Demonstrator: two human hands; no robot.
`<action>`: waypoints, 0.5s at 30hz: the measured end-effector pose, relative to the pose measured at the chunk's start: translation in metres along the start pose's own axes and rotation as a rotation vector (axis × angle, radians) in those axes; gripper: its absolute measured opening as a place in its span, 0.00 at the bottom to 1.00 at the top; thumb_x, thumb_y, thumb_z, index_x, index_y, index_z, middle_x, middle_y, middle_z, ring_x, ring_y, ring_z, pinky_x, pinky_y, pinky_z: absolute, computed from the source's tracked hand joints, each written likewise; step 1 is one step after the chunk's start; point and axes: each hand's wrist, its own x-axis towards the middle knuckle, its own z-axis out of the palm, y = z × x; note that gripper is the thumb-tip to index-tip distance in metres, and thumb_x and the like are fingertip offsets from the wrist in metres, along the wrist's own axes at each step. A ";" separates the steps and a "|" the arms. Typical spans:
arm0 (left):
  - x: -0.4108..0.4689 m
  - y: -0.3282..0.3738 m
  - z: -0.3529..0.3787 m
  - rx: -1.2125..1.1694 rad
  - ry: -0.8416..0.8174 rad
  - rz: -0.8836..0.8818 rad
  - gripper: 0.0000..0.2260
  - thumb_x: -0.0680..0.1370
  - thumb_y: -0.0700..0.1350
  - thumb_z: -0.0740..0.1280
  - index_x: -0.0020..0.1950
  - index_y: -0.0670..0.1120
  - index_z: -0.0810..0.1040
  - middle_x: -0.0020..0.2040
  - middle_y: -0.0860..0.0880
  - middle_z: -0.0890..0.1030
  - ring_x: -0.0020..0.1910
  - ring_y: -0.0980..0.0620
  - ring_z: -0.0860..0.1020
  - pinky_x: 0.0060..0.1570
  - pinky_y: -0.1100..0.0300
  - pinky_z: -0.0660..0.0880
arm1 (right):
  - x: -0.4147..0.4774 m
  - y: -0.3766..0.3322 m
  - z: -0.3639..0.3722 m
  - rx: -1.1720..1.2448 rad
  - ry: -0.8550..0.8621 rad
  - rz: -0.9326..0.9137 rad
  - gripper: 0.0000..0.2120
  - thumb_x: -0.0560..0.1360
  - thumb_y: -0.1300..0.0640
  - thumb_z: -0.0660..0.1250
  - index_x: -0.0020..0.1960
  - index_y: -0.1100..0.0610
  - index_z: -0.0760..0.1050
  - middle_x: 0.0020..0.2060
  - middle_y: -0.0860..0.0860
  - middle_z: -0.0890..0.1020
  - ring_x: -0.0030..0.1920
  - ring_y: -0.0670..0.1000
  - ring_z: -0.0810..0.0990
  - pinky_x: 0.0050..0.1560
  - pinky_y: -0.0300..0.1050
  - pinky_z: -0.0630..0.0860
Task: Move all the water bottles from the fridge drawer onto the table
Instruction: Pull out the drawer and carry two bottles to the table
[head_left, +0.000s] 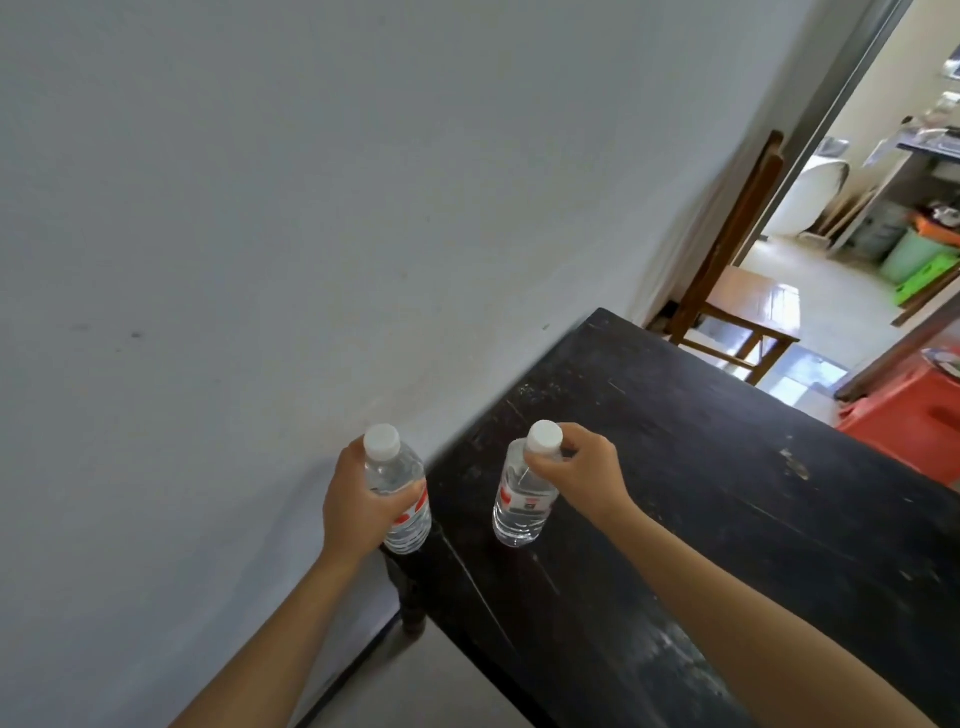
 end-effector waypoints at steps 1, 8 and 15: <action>0.000 0.001 0.002 -0.004 0.001 0.004 0.21 0.64 0.44 0.78 0.50 0.54 0.72 0.48 0.51 0.78 0.48 0.49 0.78 0.50 0.52 0.74 | 0.001 0.000 0.005 -0.006 -0.020 -0.004 0.15 0.69 0.59 0.72 0.55 0.59 0.77 0.44 0.48 0.79 0.46 0.46 0.77 0.40 0.31 0.71; 0.009 -0.007 0.013 0.007 -0.037 -0.024 0.27 0.63 0.50 0.78 0.58 0.50 0.71 0.53 0.52 0.77 0.52 0.51 0.77 0.52 0.51 0.75 | 0.029 -0.003 0.037 -0.003 0.035 0.105 0.12 0.69 0.56 0.72 0.50 0.58 0.76 0.40 0.47 0.78 0.43 0.47 0.77 0.39 0.37 0.72; 0.020 -0.013 0.020 0.032 -0.061 -0.056 0.27 0.64 0.52 0.77 0.59 0.52 0.71 0.54 0.52 0.78 0.53 0.50 0.77 0.53 0.48 0.76 | 0.059 -0.012 0.055 0.031 0.023 0.086 0.14 0.70 0.56 0.72 0.53 0.60 0.77 0.42 0.49 0.79 0.45 0.47 0.77 0.39 0.36 0.71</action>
